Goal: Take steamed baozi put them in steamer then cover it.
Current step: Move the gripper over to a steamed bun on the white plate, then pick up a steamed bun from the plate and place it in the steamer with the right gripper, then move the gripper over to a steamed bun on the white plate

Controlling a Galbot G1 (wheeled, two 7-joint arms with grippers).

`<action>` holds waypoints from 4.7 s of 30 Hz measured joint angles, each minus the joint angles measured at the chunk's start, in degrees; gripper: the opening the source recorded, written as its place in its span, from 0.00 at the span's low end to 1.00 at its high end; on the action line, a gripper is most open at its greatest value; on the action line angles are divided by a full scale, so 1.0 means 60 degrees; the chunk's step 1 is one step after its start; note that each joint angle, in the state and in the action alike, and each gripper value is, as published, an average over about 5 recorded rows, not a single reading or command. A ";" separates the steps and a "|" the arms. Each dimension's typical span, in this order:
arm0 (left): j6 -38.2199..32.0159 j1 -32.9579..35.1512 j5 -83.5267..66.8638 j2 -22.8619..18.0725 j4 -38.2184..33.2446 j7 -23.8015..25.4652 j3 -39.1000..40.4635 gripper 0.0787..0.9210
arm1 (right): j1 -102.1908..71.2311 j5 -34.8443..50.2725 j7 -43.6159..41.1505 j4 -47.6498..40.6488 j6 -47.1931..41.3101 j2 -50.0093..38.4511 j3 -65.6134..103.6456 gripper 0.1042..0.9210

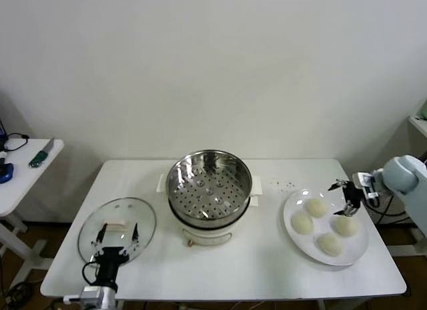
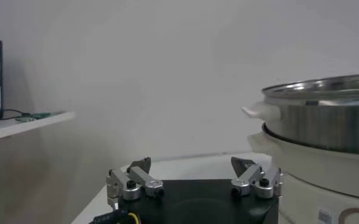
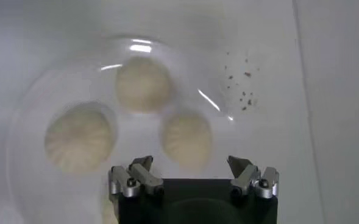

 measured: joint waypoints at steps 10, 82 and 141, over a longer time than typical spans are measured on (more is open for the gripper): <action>0.0162 -0.0105 0.0089 0.0048 0.0030 -0.0002 -0.0049 0.88 | 0.1247 -0.0118 -0.0274 -0.1612 -0.0012 0.1225 -0.1799 0.88; 0.0238 0.0348 -0.0135 0.0143 -0.0278 -0.0082 -0.0237 0.88 | 0.6644 0.0410 -0.0762 -0.1131 0.3521 0.3978 -0.6272 0.74; 0.0311 0.0475 -0.0473 0.0567 -0.0340 -0.0076 -0.0112 0.88 | 0.5205 -0.3251 -0.0027 -0.1229 0.5982 0.7766 -0.5827 0.88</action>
